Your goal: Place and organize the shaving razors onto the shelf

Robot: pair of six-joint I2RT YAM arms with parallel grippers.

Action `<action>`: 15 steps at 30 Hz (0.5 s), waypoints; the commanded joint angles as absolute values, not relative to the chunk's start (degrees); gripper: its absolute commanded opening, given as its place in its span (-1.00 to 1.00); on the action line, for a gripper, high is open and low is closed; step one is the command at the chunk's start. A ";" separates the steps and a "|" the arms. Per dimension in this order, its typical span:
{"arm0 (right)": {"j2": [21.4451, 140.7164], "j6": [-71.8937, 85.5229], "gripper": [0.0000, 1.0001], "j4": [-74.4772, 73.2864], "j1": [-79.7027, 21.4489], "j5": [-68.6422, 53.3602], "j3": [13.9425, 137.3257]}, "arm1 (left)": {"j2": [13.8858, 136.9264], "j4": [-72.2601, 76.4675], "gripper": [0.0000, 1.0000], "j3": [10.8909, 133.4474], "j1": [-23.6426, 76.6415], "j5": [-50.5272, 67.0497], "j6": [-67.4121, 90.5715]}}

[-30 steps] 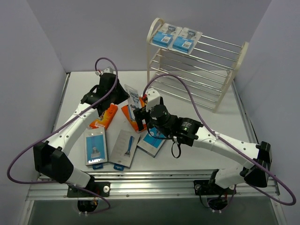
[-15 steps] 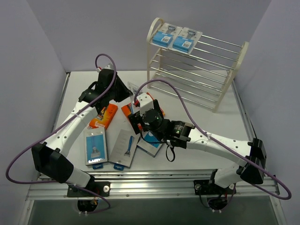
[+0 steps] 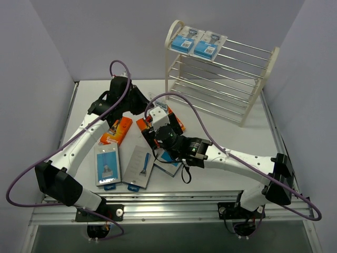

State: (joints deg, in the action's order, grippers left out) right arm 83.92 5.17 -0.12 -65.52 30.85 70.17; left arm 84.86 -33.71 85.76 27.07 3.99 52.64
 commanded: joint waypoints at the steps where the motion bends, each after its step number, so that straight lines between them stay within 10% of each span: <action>1: 84.20 3.17 0.54 1.93 -66.09 35.94 69.79 | 84.11 -32.61 -0.95 89.82 27.51 6.85 53.96; 10: 83.85 1.41 0.13 2.73 -66.09 40.25 69.43 | 84.11 -30.42 -0.95 89.21 27.86 9.66 53.70; 15: 83.32 1.41 -0.41 2.99 -66.18 40.96 68.99 | 84.37 -28.75 -0.95 88.51 28.39 9.58 53.00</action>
